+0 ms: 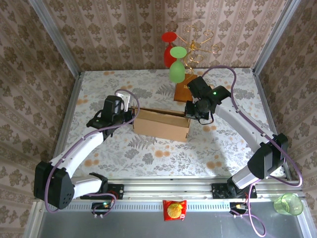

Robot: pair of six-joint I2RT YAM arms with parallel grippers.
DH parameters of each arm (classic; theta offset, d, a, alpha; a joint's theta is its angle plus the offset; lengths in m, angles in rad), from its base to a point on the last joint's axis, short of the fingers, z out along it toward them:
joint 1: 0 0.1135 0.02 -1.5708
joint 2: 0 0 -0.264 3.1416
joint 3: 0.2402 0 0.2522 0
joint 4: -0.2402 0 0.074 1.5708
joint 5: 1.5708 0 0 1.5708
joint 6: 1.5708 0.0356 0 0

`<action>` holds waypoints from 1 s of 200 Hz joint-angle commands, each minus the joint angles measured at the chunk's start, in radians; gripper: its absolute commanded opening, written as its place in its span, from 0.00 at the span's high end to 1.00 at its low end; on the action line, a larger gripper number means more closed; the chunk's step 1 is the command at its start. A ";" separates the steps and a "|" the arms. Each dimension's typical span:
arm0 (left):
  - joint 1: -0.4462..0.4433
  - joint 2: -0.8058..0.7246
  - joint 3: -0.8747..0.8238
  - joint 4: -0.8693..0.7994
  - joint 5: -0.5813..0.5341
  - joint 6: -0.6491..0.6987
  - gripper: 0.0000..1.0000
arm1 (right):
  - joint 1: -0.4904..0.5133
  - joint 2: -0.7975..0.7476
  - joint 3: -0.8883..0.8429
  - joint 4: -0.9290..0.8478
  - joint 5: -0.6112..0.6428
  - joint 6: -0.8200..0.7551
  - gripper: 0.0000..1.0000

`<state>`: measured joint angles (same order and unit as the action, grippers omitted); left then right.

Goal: Fold the paper box

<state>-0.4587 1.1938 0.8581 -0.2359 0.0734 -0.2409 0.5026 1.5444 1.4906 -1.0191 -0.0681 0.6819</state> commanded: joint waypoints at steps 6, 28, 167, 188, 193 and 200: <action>-0.040 0.010 -0.006 -0.042 0.094 -0.017 1.00 | 0.018 -0.008 -0.034 0.100 -0.113 0.014 1.00; -0.040 0.009 -0.012 -0.035 0.089 -0.023 1.00 | 0.017 -0.022 -0.050 0.112 -0.111 0.016 1.00; -0.036 -0.008 -0.018 -0.038 0.069 -0.032 1.00 | -0.042 -0.081 -0.101 0.139 -0.166 -0.002 1.00; -0.035 -0.006 -0.014 -0.042 0.072 -0.030 1.00 | -0.054 -0.082 -0.099 0.140 -0.184 0.001 1.00; -0.035 -0.004 -0.013 -0.043 0.072 -0.031 1.00 | -0.055 -0.080 -0.096 0.137 -0.187 0.002 1.00; -0.035 -0.003 -0.012 -0.045 0.071 -0.029 1.00 | -0.058 -0.080 -0.095 0.137 -0.190 0.000 1.00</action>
<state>-0.4660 1.1931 0.8570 -0.2352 0.0711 -0.2623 0.4442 1.4593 1.3708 -0.9005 -0.1635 0.6815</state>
